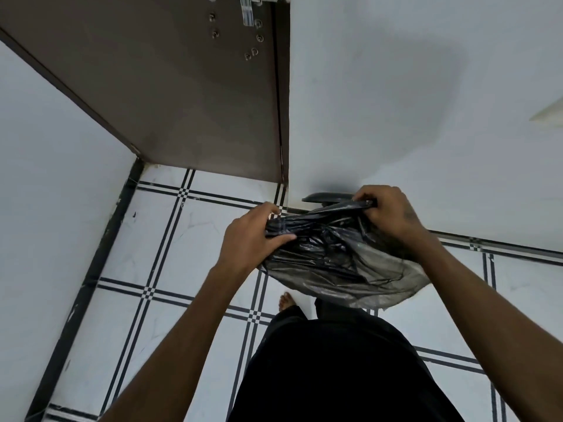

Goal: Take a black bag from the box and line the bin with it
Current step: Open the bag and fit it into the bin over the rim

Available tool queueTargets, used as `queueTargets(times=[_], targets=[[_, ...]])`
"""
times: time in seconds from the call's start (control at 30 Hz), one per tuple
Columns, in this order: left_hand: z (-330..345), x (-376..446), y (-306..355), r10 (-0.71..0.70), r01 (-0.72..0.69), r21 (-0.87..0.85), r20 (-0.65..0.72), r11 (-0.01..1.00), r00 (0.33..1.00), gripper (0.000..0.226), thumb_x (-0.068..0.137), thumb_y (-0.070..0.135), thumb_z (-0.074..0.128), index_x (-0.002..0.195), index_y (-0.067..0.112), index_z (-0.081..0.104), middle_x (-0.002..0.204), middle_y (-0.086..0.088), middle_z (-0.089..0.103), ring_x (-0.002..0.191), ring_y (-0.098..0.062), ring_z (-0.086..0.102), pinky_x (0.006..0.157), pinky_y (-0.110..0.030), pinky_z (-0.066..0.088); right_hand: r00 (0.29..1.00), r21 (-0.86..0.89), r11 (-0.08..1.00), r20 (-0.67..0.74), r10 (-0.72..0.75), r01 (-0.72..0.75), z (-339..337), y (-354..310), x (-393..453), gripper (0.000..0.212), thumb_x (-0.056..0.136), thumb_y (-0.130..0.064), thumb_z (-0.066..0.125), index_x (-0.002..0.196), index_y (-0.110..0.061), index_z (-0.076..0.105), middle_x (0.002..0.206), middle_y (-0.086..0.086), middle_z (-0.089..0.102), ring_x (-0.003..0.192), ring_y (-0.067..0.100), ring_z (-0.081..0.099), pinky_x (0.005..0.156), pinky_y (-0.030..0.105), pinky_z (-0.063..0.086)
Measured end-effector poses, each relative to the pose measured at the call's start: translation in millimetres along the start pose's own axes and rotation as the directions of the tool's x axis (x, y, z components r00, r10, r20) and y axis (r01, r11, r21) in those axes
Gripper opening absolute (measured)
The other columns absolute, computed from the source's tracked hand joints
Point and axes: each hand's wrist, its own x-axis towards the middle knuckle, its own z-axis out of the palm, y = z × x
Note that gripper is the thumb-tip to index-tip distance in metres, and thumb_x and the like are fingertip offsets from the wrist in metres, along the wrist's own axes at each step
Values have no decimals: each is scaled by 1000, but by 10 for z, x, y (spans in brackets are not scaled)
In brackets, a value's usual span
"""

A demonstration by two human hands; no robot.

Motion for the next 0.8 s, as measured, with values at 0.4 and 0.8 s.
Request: queueTargets(times=[0.4,0.8], targets=[[370,130,18,-558,584,-769,613,-259,559,27,98,22,53,112,5,68,111,-18,71,100,-32,67,91,-43,56,947,114,974,-235,217,-195,169,205,-337,30,76,-1,65,96,-23,60,82,-9,59,76,20,56,64,30,37],[399,57,-454,-268,280,143,-99,949,958,13,84,12,60,95,17,63,85,0,66,74,-22,58,64,-32,45,897,-28,928,-268,352,-372,-80,645,-260,21,79,-3,59,93,-19,57,85,-2,60,79,24,54,69,33,40]])
